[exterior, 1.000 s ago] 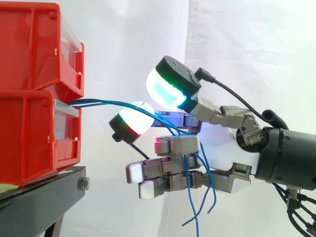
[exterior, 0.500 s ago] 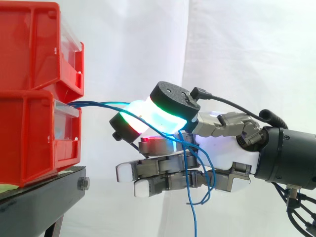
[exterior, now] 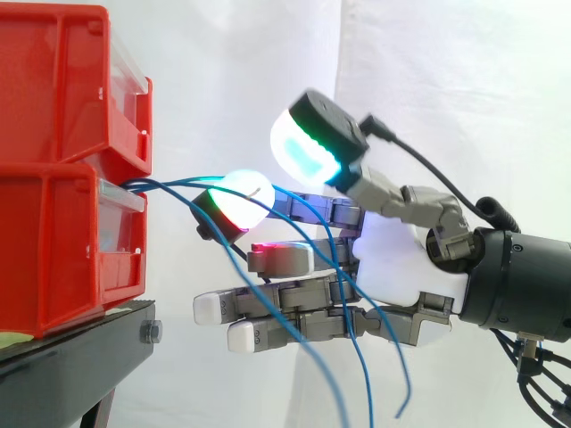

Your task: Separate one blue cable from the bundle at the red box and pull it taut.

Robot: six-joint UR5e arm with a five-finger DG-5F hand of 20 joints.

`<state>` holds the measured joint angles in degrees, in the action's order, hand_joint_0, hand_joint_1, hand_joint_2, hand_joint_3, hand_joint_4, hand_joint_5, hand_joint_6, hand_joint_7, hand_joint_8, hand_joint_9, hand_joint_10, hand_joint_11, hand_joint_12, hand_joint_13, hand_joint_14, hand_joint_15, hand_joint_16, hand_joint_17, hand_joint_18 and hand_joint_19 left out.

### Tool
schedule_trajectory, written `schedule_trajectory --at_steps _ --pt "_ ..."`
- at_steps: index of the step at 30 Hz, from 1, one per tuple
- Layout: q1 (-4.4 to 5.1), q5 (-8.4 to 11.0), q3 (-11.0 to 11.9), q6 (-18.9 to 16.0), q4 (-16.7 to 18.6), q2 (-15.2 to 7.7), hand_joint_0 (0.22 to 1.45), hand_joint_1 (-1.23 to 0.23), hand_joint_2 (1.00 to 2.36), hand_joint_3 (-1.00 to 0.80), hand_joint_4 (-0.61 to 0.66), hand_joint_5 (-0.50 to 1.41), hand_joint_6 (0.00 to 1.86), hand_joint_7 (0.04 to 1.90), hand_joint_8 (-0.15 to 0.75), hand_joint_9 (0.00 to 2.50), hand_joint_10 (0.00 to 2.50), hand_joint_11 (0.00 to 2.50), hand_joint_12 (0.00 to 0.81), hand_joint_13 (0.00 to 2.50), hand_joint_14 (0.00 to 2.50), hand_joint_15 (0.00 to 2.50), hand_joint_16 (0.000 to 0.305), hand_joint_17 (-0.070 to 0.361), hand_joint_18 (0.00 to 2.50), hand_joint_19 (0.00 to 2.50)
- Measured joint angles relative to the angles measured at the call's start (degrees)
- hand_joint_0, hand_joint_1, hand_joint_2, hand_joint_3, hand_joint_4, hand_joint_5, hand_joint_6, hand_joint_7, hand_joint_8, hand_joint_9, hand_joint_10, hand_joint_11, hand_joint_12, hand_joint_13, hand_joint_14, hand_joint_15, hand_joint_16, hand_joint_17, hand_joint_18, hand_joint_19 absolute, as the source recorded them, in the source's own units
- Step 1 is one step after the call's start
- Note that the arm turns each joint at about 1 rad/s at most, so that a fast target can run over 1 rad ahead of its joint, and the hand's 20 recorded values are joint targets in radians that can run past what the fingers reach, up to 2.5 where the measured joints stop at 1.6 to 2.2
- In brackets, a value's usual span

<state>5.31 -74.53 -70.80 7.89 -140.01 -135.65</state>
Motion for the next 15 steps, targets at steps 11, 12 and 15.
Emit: schedule_trajectory --at_steps 11,12,15 --pt "-0.01 0.00 0.03 0.08 0.00 -0.02 0.58 -0.50 1.00 -0.50 -0.04 -0.12 0.67 1.23 0.201 1.21 0.01 2.10 0.373 0.68 0.03 0.79 0.052 0.118 0.48 0.74" --pt "-0.01 0.00 0.03 0.07 0.00 -0.02 0.55 -0.49 1.00 -0.50 -0.03 -0.12 0.67 1.21 0.208 1.21 0.00 2.10 0.385 0.69 0.03 0.79 0.054 0.122 0.50 0.73" --pt "-0.01 0.00 0.03 0.07 0.00 -0.04 0.47 -0.44 1.00 -0.50 0.01 -0.15 0.69 1.14 0.256 1.13 0.07 2.10 0.418 0.75 0.03 0.87 0.062 0.140 0.55 0.74"
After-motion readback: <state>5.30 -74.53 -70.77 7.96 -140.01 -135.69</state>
